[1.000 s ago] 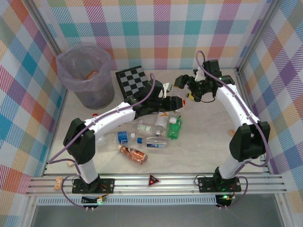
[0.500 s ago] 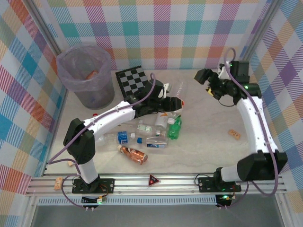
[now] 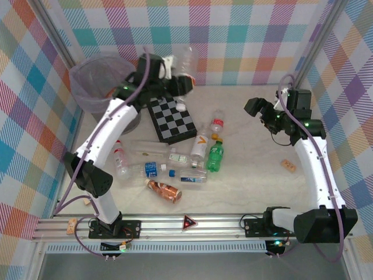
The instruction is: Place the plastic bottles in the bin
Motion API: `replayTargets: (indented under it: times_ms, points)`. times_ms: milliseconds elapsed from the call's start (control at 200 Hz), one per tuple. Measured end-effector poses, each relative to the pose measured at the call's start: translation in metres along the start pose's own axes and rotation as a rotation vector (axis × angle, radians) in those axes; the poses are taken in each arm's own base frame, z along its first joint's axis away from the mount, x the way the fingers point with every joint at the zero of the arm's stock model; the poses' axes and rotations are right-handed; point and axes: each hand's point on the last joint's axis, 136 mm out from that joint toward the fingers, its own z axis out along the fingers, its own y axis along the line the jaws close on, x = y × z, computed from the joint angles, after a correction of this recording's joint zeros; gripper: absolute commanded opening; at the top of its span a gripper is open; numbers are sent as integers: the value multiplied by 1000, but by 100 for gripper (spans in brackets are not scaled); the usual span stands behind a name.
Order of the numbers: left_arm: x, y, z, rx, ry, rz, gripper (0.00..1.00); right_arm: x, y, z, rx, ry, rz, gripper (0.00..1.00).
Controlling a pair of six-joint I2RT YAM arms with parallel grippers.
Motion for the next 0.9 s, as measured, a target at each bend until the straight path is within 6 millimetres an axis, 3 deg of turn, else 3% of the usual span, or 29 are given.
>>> replayTargets:
  times_ms: [90, 180, 390, 560, 695, 790, 900]
  points:
    - [-30, 18, -24, -44, -66, 17, 54, 6, -7, 4, 13, 19, 9, 99]
    - [-51, 49, -42, -110, -113, 7, 52, 9, -9, 5, 18, 28, 14, 100]
    - [-80, 139, -86, -319, -203, -85, 51, 11, -10, 5, 23, 34, -4, 99]
    - [-104, 221, -144, -541, -335, -160, 51, 13, -17, 5, 54, 38, -24, 99]
    - [-115, 260, -178, -624, -392, -196, 52, 14, -21, 4, 72, 42, -38, 100]
    - [-129, 278, -182, -651, -402, -179, 54, 15, -22, 4, 81, 46, -44, 100]
    - [-134, 296, -160, -644, -358, -159, 56, 16, -25, 4, 92, 47, -48, 100]
